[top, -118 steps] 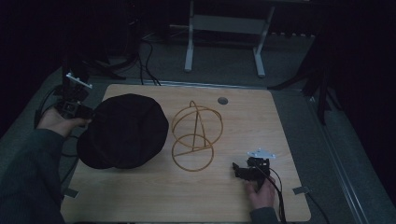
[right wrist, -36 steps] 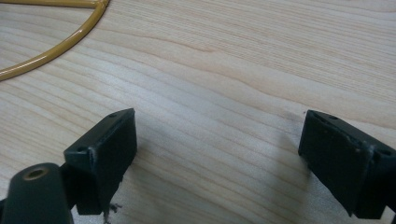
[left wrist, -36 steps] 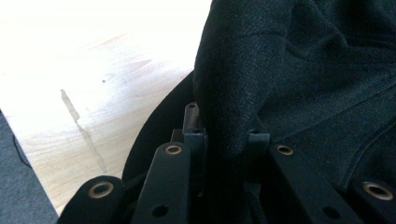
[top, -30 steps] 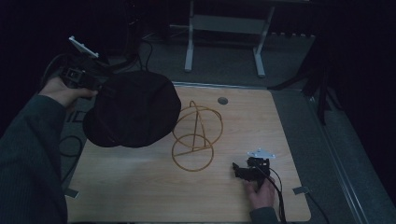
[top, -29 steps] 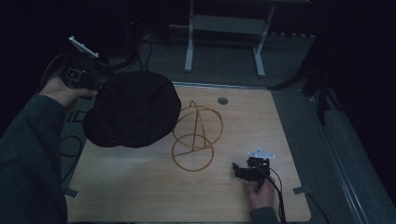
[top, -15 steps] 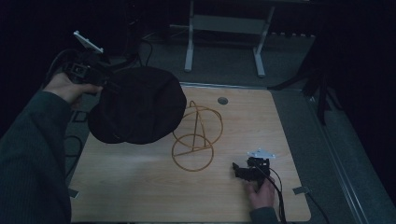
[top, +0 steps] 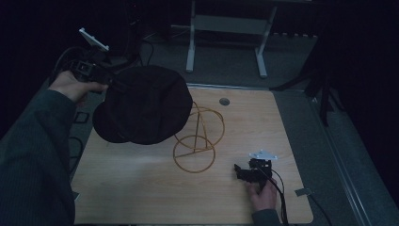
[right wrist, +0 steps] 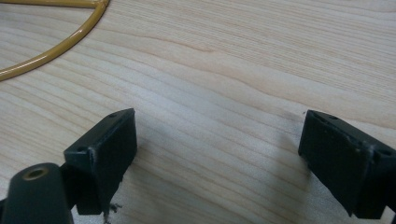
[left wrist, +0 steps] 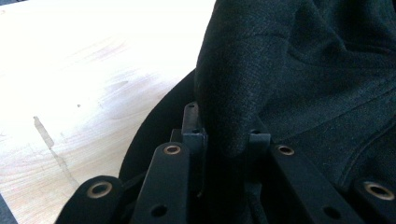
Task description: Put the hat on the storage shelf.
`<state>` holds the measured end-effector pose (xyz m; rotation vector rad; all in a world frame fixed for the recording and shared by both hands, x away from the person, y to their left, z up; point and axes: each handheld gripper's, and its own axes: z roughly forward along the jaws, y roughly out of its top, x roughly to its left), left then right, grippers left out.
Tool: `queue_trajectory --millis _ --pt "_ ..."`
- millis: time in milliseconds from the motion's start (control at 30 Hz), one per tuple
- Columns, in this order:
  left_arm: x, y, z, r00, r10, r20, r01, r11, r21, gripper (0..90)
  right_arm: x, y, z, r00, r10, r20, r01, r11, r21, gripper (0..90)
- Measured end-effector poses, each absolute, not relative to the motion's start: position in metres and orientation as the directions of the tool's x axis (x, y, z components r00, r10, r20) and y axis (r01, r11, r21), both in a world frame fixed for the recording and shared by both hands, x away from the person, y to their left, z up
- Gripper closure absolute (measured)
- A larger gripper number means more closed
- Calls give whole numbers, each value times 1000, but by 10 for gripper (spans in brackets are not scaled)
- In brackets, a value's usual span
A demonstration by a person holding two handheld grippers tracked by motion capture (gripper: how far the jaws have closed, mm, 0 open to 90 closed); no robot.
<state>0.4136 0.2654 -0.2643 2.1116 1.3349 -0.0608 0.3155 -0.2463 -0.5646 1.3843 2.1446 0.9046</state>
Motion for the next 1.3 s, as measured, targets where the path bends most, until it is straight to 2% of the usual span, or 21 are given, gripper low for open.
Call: queue_trajectory --millis 500,1300 --pt "417 254 -260 499 786 -366 821 -293 490 766 315 -246 -565 -409 912 -7 632 289 719 114" --pt "427 209 -255 552 753 -357 798 -354 487 765 315 -246 -565 -409 912 -7 632 289 719 114"
